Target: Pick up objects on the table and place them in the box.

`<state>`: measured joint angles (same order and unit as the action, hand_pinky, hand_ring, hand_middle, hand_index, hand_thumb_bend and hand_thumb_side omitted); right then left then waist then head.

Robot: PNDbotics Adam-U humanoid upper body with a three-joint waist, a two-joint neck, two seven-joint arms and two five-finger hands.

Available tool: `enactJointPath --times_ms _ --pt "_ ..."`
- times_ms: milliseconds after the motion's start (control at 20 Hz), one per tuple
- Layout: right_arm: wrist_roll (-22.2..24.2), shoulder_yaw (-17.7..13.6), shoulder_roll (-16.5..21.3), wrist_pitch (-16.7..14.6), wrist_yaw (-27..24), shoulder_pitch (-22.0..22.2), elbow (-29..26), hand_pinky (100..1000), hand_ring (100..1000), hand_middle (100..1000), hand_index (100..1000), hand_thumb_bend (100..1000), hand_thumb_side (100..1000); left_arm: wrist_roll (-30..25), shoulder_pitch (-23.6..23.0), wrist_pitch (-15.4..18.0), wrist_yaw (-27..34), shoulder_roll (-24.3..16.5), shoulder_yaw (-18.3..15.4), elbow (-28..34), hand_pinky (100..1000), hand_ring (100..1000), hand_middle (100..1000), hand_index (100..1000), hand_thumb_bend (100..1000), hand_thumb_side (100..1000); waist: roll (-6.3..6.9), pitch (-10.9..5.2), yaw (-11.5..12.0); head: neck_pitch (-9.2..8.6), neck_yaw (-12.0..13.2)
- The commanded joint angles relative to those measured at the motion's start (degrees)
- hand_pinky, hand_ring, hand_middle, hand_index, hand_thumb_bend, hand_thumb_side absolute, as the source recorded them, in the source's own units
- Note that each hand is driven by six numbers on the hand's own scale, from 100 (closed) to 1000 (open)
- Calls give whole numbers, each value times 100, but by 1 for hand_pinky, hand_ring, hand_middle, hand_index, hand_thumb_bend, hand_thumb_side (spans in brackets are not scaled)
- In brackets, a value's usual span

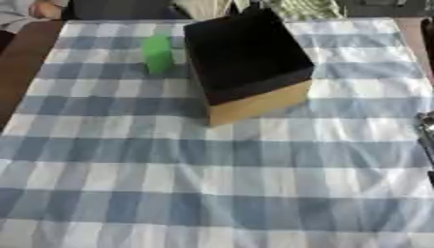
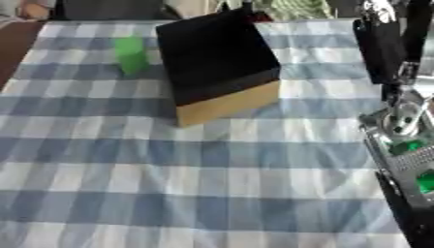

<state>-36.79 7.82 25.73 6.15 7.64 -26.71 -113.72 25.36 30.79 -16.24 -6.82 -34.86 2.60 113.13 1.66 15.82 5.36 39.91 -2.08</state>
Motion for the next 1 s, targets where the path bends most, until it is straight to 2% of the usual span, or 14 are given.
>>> enactJointPath --times_ms 50,200,350,700,900,1000 --pt "32 0 162 -18 -28 -89 -87 862 805 703 825 100 581 -325 320 -710 119 -660 55 -242 839 772 715 942 147 604 8 -141 -3 51 7" --pt "87 15 165 -65 -20 -106 -87 862 805 701 824 100 580 -604 723 -1036 222 -927 189 -952 839 771 713 941 113 614 30 -160 -60 59 29" --pt "123 29 153 -77 -27 -115 -87 862 804 700 823 100 580 -899 1219 -1083 245 -989 398 -1858 841 773 716 940 104 631 48 -174 -129 60 67" --pt "181 76 124 -58 -58 -164 -87 863 804 698 823 100 580 -1640 2383 -641 -327 -560 710 -3925 843 778 724 938 108 632 58 -167 -257 18 181" --pt "217 112 108 -59 -72 -211 -87 863 804 697 822 100 580 -2068 2860 -381 -929 -278 758 -4735 856 783 733 934 111 606 64 -120 -311 -34 227" --pt "223 120 87 -65 -71 -215 -87 863 804 696 822 100 582 -2277 3025 -297 -1285 -161 794 -5038 862 790 746 933 141 612 66 -102 -332 -51 250"
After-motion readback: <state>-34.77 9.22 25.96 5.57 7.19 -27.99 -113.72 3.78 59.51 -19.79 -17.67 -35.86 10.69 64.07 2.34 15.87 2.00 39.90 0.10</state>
